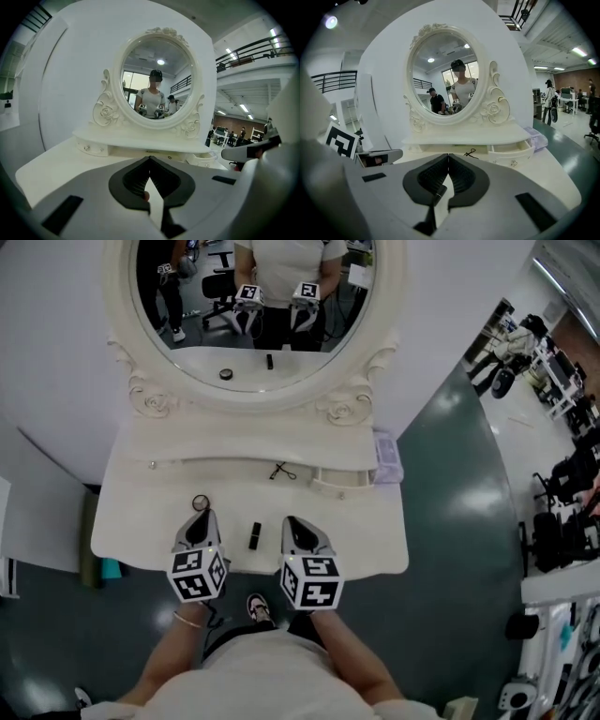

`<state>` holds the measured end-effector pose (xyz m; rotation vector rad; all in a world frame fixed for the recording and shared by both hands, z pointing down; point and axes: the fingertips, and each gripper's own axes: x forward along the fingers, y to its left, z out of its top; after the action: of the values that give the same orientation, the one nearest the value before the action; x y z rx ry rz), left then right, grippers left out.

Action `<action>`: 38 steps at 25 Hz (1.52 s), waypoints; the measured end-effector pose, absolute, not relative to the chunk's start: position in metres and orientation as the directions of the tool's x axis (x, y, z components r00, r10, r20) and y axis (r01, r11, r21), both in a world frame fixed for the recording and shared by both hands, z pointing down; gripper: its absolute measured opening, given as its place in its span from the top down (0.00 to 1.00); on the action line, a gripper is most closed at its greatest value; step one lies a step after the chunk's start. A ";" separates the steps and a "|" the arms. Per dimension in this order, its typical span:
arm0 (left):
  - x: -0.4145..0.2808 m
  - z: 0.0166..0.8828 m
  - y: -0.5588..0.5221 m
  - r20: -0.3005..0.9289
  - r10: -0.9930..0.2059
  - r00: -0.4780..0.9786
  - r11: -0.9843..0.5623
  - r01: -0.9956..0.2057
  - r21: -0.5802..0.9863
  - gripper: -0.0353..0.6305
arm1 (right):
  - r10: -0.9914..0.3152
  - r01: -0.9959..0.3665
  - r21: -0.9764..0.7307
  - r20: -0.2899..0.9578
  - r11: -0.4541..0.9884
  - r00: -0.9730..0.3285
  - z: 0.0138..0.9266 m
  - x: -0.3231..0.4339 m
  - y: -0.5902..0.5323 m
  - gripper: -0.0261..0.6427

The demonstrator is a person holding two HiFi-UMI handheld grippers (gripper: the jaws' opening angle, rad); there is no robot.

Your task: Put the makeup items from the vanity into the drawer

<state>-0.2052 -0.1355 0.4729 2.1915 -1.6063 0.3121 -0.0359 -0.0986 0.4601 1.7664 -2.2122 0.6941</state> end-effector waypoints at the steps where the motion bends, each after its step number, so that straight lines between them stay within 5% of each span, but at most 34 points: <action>1: -0.205 0.474 -0.140 0.411 -0.856 0.314 -0.258 -0.948 0.186 0.94 | -0.853 -0.962 -0.221 0.459 0.161 -0.248 0.462 -0.037 -0.101 0.93; 34: -0.144 0.538 -0.108 0.558 -0.798 0.230 -0.123 -0.967 0.223 0.94 | -0.695 -0.878 -0.350 0.542 0.326 -0.473 0.513 0.003 -0.124 0.93; 38: -0.137 0.554 -0.099 0.596 -0.764 0.247 -0.128 -0.963 0.236 0.83 | -0.662 -0.868 -0.363 0.563 0.340 -0.495 0.526 0.000 -0.121 0.93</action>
<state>-0.1366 -0.0992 0.5544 1.9462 -1.5693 0.4464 0.0000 -0.1213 0.5264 1.3613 -2.2929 0.9169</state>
